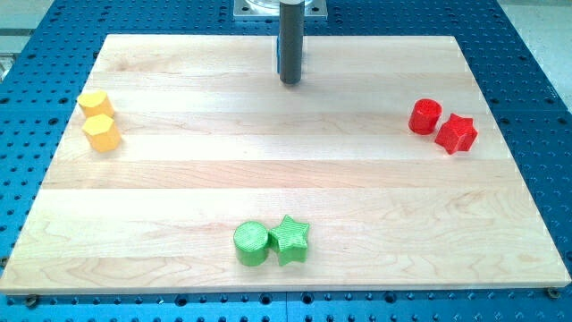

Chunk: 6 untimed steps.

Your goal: Place your arm above the red circle

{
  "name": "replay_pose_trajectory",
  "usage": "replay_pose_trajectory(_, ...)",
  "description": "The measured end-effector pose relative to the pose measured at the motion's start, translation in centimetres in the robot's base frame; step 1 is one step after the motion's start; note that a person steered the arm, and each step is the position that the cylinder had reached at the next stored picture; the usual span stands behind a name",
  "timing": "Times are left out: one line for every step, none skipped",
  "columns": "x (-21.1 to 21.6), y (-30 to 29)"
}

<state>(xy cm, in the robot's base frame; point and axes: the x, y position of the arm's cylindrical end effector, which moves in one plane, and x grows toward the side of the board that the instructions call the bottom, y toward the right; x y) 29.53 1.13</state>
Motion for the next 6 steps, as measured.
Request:
replay_pose_trajectory(0.0, 0.0)
replay_pose_trajectory(0.2, 0.1)
replay_pose_trajectory(3.8, 1.9)
replay_pose_trajectory(5.1, 1.9)
replay_pose_trajectory(5.3, 1.9)
replay_pose_trajectory(5.3, 1.9)
